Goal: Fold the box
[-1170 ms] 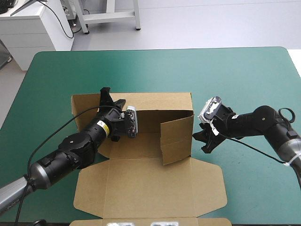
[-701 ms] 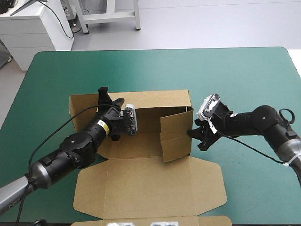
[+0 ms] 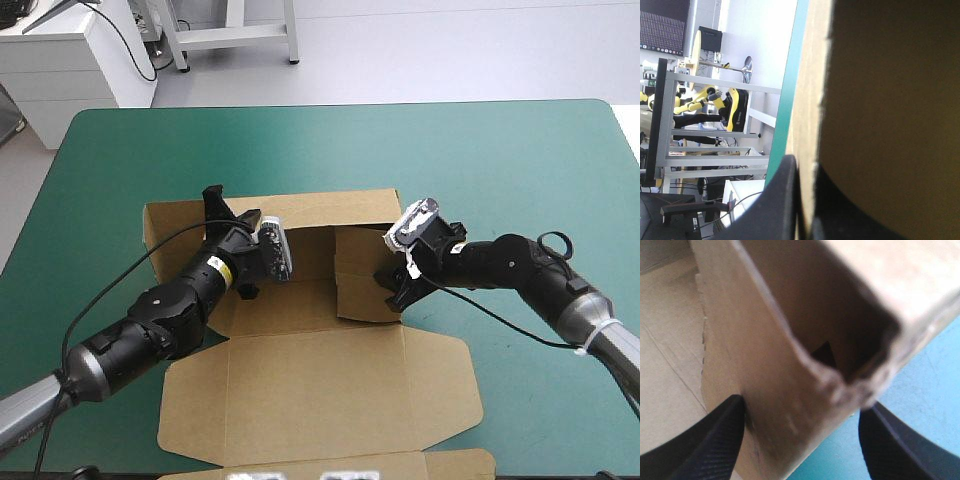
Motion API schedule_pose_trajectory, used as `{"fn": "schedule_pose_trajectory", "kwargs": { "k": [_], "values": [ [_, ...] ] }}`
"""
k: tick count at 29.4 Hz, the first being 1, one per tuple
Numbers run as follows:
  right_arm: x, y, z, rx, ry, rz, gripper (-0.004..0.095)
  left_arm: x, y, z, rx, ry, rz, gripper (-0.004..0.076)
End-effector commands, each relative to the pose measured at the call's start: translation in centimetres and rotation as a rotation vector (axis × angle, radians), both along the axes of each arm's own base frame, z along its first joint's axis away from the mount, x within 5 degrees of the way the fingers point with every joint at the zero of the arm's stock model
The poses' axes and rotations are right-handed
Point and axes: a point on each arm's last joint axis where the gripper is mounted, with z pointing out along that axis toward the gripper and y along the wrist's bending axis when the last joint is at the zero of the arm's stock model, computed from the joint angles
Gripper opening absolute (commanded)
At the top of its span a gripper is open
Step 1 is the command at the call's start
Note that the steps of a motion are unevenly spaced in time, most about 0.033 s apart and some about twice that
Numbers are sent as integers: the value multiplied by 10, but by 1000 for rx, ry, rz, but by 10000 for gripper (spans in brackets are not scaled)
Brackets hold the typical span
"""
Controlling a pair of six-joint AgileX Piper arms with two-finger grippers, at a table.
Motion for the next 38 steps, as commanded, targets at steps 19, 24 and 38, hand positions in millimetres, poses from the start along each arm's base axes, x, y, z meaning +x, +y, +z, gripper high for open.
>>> {"fn": "schedule_pose_trajectory", "kwargs": {
  "k": [19,24,38],
  "values": [
    [26,6,18,-55,69,-62,487,-19,-18,11,-117,20,-5,-8],
    [22,19,18,-47,62,-35,484,-18,-16,10,-112,18,11,-8],
    [19,29,14,-99,50,-44,-18,-19,-18,11,-142,24,-3,-8]
  ]
}}
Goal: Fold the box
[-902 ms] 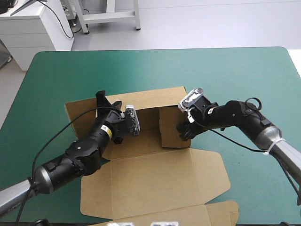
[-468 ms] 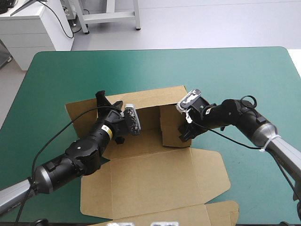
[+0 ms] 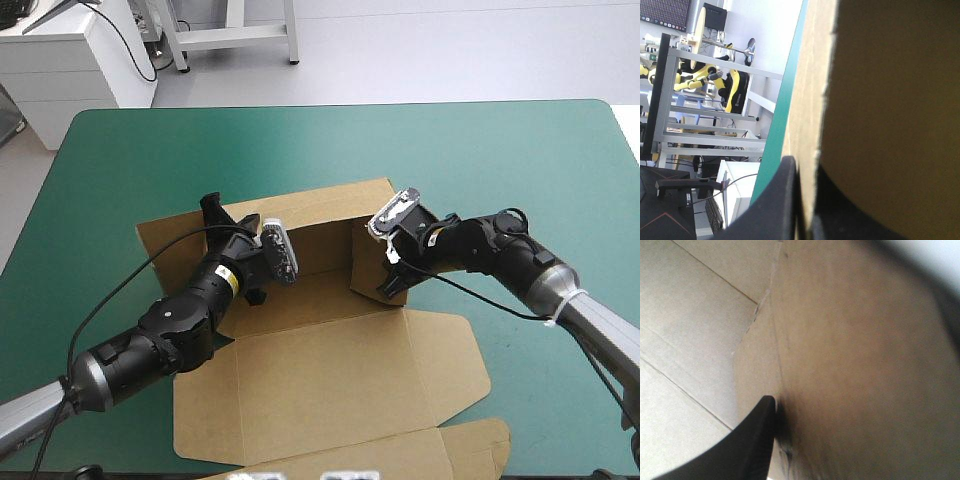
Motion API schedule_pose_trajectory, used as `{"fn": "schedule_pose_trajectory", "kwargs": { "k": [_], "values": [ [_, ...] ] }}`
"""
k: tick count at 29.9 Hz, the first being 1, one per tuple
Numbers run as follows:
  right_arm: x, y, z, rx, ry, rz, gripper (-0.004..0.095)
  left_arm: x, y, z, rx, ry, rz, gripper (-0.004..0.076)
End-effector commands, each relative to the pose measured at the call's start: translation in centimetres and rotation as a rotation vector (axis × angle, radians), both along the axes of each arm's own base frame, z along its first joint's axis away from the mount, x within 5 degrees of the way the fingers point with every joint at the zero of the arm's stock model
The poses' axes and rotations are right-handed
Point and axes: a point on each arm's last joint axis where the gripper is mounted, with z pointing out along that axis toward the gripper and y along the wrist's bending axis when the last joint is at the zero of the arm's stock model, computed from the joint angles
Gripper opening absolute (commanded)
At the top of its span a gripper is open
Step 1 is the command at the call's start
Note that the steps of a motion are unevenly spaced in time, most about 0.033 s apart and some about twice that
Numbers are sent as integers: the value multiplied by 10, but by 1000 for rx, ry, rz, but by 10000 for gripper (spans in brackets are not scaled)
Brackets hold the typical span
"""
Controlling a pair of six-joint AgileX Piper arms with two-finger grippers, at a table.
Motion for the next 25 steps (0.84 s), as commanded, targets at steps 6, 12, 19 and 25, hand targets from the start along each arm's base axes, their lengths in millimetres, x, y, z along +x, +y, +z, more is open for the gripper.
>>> {"fn": "schedule_pose_trajectory", "kwargs": {
  "k": [6,12,19,25],
  "values": [
    [-6,6,11,43,11,22,-21,-6,-11,12,-107,-3,-113,-8],
    [-5,6,12,50,-6,17,-10,-5,-7,11,-86,-6,-66,-8],
    [-6,5,17,31,-59,58,505,3,10,9,18,-39,120,-8],
    [-11,0,29,33,-105,77,653,7,12,15,-12,-114,153,-8]
  ]
}}
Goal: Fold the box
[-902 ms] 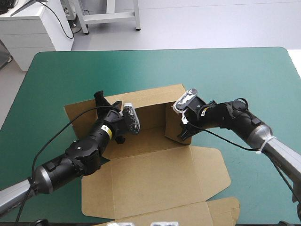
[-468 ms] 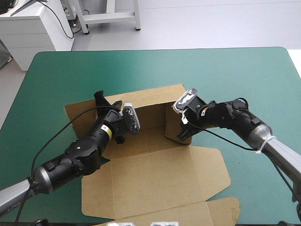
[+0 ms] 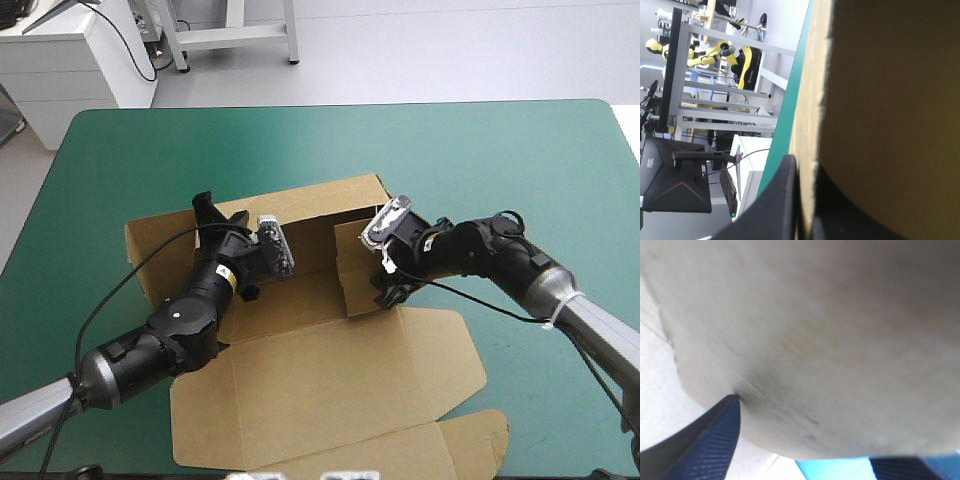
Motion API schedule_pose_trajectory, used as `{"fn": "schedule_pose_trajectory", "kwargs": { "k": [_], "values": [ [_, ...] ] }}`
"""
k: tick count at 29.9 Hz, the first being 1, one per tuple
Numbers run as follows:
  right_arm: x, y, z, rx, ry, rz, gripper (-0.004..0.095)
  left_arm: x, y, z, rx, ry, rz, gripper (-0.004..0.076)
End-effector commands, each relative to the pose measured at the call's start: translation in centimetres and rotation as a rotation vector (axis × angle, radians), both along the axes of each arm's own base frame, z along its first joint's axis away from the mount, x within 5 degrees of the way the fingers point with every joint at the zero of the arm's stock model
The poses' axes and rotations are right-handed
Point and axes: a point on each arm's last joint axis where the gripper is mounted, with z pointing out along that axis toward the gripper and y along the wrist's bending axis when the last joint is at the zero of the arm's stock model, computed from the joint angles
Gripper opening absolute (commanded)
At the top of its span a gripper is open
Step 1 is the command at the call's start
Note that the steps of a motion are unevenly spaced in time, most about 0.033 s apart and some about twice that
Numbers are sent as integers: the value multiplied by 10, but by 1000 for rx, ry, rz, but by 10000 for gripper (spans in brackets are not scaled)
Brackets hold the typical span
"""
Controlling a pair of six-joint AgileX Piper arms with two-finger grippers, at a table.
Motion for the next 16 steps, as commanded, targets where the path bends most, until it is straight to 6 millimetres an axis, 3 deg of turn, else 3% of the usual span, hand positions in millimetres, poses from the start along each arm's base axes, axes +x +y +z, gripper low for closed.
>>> {"fn": "schedule_pose_trajectory", "kwargs": {
  "k": [1,6,13,16],
  "values": [
    [-7,-4,31,55,-112,10,636,1,5,16,-48,-73,41,-8],
    [-11,-8,42,73,-159,5,604,3,7,17,-76,-74,47,-8],
    [-12,-17,37,89,-78,-28,605,3,5,19,-97,-92,29,-8],
    [-17,-20,45,105,-92,-31,600,3,4,18,-97,-91,25,-8]
  ]
}}
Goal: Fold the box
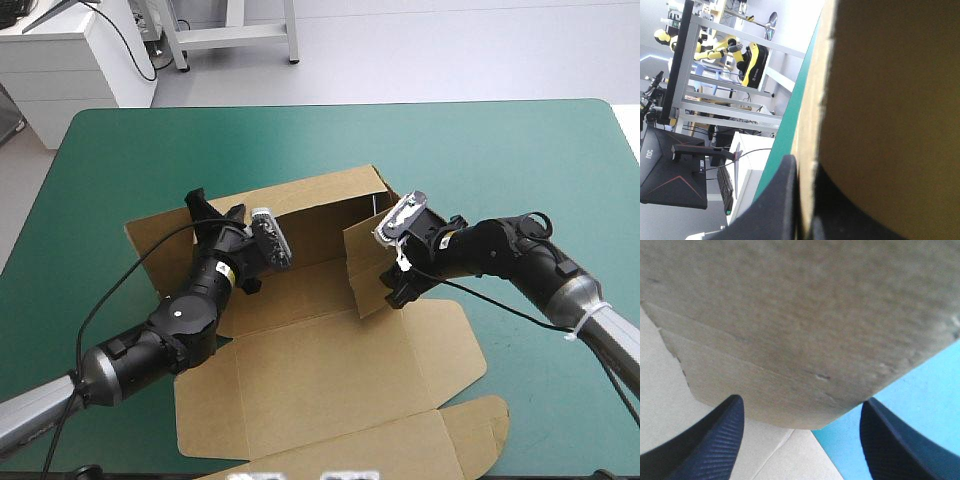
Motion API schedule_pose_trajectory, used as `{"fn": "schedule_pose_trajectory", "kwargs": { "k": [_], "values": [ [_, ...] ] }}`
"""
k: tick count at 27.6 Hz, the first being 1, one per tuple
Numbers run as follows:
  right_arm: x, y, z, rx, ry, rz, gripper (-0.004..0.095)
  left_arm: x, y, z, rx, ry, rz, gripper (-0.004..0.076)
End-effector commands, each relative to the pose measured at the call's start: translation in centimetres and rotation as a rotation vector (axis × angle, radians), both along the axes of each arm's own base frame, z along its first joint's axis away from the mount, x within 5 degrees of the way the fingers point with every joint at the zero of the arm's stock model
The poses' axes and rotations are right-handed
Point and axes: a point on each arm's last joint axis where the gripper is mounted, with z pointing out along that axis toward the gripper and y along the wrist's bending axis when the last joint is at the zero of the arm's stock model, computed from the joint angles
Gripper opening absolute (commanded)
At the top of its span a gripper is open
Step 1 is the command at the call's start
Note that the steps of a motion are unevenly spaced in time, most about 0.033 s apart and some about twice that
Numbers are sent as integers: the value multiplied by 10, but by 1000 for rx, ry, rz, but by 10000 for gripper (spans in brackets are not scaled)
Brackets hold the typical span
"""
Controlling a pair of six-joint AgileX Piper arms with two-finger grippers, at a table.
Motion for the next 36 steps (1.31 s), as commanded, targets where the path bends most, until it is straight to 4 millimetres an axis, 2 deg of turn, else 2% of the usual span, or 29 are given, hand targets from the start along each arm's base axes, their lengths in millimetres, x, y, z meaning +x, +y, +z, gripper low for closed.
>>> {"fn": "schedule_pose_trajectory", "kwargs": {
  "k": [1,4,10,11,15,18,21,24,28,33,36],
  "values": [
    [-10,-5,34,84,-98,-21,583,-2,3,18,-31,-68,2,-8],
    [-23,-12,60,129,-133,-66,452,-2,2,17,-30,-67,-5,-8],
    [-45,-35,129,219,-369,-204,24,-3,-4,16,-42,-51,-73,-8],
    [-46,-39,140,235,-408,-236,-18,-4,-5,16,-44,-49,-83,-8],
    [-41,-50,171,244,-505,-373,-21,-4,-7,16,-52,-42,-107,-8],
    [-29,-53,180,248,-511,-468,-21,-4,-7,16,-53,-41,-107,-8],
    [-11,-53,181,228,-464,-537,-21,-4,-8,16,-25,-46,-124,-8],
    [15,-51,172,228,-358,-584,-21,-5,-8,15,-22,-44,-124,-8],
    [49,-50,147,221,-215,-603,-21,-5,-8,14,-31,-30,-117,-8],
    [78,-40,110,225,-45,-577,-21,-5,-7,14,-18,-23,-120,-8],
    [85,-35,94,192,30,-563,-21,-5,-7,11,10,-1,-124,-8]
  ]
}}
